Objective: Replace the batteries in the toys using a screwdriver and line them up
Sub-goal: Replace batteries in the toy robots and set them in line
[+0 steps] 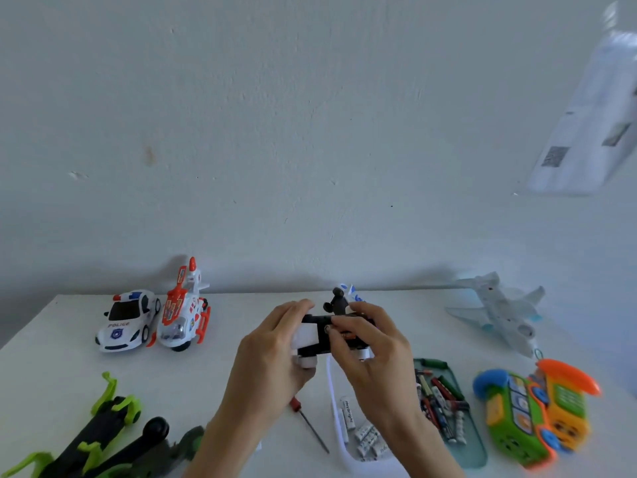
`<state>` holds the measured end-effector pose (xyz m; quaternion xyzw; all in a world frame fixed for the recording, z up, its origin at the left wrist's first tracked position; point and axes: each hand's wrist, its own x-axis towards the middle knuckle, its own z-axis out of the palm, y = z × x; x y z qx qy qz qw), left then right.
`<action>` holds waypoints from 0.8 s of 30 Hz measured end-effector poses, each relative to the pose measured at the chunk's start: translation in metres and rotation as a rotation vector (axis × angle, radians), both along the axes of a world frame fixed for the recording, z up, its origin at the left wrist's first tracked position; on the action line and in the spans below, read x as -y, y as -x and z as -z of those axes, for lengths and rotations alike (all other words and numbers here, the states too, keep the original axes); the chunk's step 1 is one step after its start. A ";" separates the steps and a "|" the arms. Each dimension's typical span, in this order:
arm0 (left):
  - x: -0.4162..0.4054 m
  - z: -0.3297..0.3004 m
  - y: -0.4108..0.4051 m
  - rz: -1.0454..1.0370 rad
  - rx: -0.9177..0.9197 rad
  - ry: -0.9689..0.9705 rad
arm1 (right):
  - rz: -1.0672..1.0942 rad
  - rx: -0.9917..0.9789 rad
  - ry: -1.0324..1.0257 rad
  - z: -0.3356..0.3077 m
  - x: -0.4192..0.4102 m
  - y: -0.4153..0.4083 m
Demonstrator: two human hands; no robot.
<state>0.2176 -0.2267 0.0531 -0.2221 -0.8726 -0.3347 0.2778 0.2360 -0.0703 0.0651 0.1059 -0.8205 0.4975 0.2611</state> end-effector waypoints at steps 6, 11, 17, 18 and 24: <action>-0.028 0.013 0.006 0.024 0.020 0.025 | 0.095 -0.151 -0.253 0.019 -0.041 0.009; -0.044 0.020 0.012 0.007 0.062 0.026 | 0.158 0.010 0.307 0.021 -0.066 0.012; -0.053 0.022 0.022 -0.103 0.050 -0.059 | 0.206 0.618 -0.263 0.097 -0.097 0.015; -0.057 0.022 0.022 -0.118 0.045 -0.075 | 0.191 0.664 -0.386 0.105 -0.098 0.012; -0.074 0.017 0.020 -0.131 -0.014 -0.070 | 0.121 0.641 -0.306 0.092 -0.100 0.008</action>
